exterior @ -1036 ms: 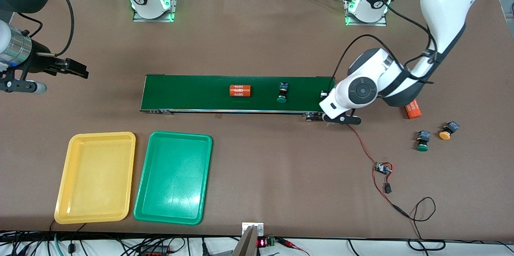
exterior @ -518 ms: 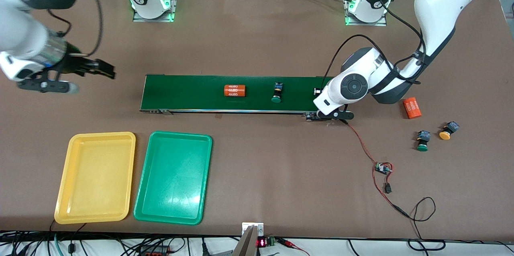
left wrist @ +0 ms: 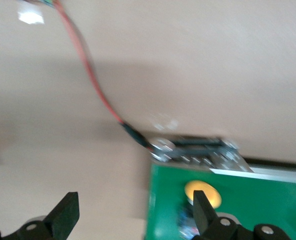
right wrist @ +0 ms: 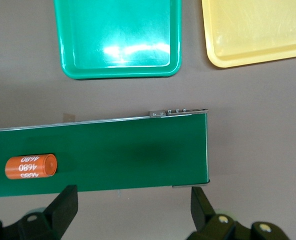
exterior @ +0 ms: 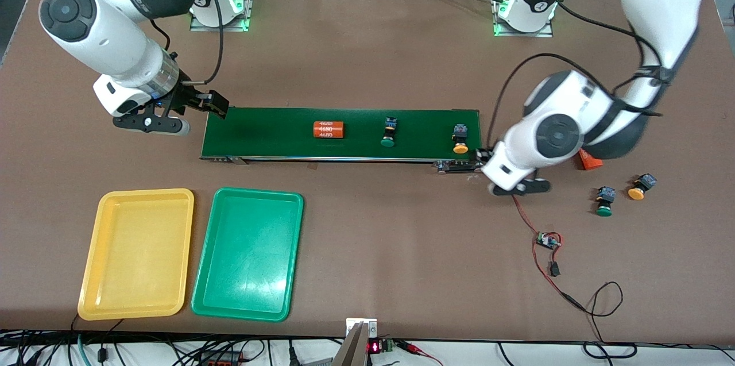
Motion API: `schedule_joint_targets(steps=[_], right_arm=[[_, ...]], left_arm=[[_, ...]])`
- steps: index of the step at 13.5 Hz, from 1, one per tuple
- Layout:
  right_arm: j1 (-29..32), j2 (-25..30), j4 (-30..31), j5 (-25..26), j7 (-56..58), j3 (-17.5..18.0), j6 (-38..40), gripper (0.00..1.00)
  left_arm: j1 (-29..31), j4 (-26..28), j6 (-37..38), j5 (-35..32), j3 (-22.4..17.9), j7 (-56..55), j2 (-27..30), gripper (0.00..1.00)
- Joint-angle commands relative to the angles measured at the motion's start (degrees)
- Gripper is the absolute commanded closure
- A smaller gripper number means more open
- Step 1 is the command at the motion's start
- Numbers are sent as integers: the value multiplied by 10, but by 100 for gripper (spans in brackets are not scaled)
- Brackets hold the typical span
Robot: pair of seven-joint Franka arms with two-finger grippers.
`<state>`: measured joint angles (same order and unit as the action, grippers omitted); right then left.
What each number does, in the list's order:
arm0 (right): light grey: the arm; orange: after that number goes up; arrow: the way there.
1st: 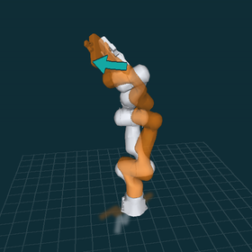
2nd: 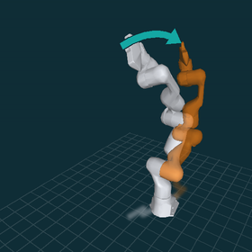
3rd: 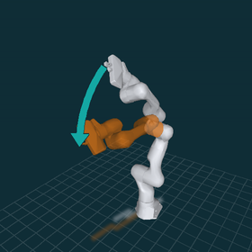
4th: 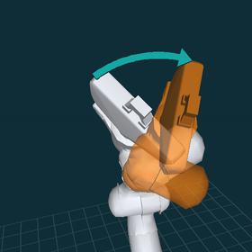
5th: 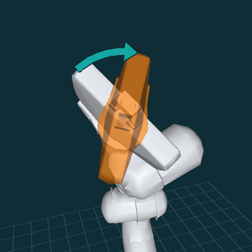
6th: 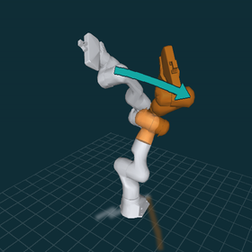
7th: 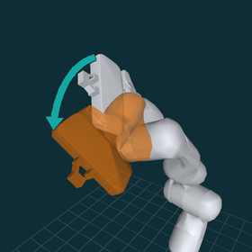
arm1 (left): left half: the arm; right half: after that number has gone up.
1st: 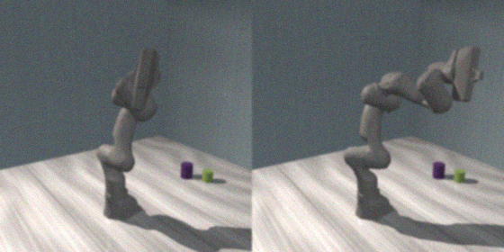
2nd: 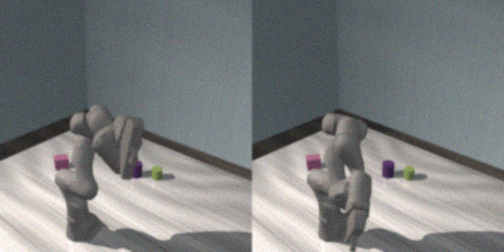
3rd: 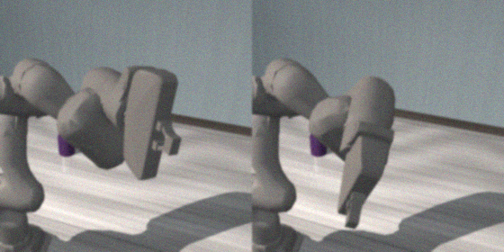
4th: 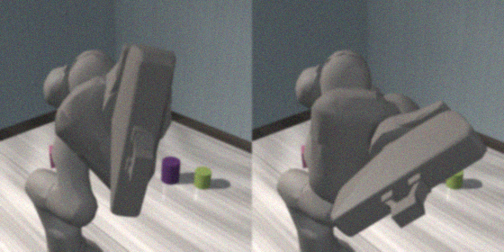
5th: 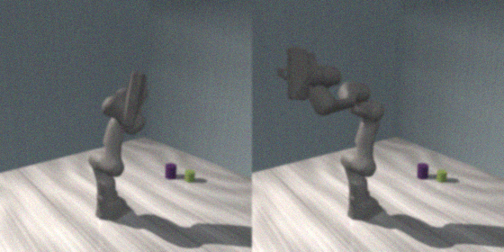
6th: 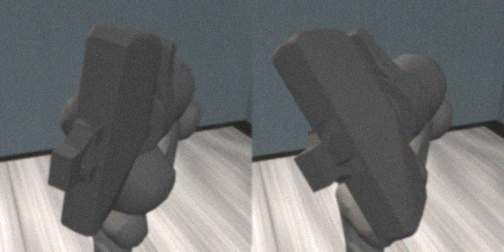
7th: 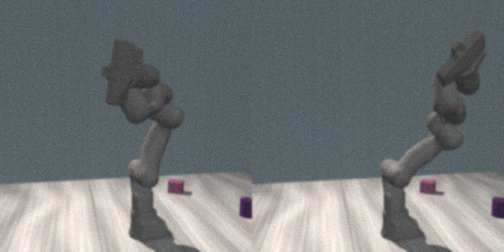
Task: Sort buttons by color to trays
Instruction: 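Grasp a cylinder with the left gripper while the right gripper nears the button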
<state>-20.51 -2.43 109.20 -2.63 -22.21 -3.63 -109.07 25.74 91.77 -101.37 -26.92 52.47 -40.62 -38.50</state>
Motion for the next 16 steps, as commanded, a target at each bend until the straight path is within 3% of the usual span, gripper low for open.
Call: schedule_joint_targets(steps=[1,4,6,9,11,13,16], right_arm=[[16,95,148,-3,-3,20,-95,0],[102,112,174,-4,-119,193,-120,0],[104,114,195,-3,-185,250,-145,0],[120,134,233,-3,-233,314,-178,0],[133,133,233,-3,-253,353,-187,0],[134,124,233,-3,-269,368,-207,0],[126,83,231,-2,-285,371,-257,0]], left_arm=[[11,-28,13,-6,-50,64,-3,0],[54,-27,14,-7,-77,163,-2,0],[101,-14,17,-6,-82,212,-5,0],[150,37,15,-7,-96,234,-7,0],[128,45,12,-5,-163,290,2,0],[118,58,-27,-3,-213,336,1,0],[132,114,-90,4,-221,341,3,0]])
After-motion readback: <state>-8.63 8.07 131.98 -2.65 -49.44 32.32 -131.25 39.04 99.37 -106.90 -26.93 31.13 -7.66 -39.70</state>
